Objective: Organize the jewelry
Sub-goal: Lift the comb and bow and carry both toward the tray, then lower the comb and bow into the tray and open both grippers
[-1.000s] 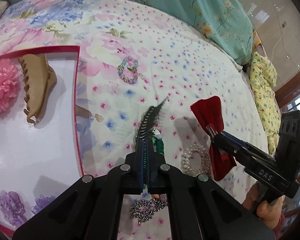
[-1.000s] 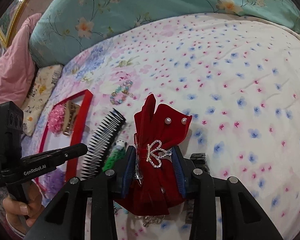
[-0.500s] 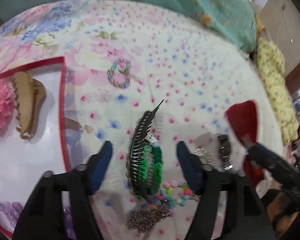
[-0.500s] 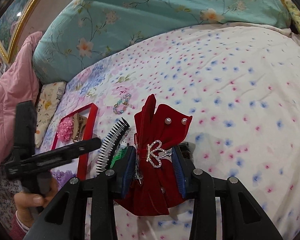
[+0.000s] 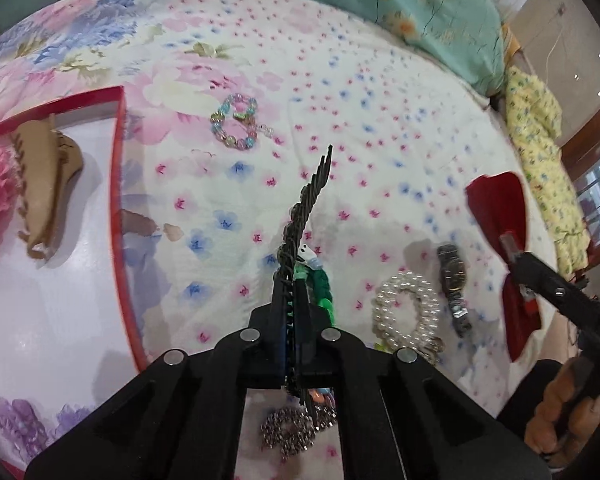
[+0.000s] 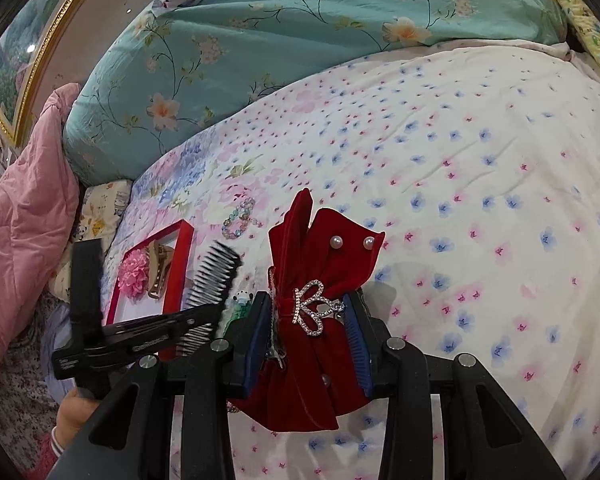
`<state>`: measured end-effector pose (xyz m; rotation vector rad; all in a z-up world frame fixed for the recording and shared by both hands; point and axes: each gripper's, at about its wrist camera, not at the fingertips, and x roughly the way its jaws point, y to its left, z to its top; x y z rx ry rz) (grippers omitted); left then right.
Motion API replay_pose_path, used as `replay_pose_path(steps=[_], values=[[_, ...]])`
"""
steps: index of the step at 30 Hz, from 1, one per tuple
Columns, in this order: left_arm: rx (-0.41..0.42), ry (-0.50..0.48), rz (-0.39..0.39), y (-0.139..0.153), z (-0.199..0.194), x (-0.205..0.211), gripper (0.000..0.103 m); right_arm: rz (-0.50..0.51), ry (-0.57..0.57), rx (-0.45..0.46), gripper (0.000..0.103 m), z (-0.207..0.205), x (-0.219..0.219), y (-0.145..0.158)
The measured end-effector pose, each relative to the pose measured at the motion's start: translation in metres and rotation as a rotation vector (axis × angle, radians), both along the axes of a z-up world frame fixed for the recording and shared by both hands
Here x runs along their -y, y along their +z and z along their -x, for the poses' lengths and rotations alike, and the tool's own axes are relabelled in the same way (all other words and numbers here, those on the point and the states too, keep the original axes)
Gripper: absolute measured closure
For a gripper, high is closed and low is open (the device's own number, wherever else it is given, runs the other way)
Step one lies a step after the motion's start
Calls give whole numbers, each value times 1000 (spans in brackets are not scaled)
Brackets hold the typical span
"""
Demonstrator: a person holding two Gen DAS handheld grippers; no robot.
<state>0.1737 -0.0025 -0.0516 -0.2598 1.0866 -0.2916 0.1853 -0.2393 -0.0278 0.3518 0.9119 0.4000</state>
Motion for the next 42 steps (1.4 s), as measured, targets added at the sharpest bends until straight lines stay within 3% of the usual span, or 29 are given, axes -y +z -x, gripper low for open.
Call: replay_pose_path(steps=[9, 18, 32, 42], values=[[58, 25, 78, 33, 29, -19, 102, -20, 25, -8, 66, 6, -12, 1], [77, 117, 114, 43, 53, -68, 102, -26, 110, -9, 66, 10, -50, 5], [89, 339, 122, 37, 87, -174, 102, -20, 320, 11, 66, 14, -164, 10], [70, 425, 110, 19, 79, -218, 102, 28, 481, 37, 66, 12, -256, 1]])
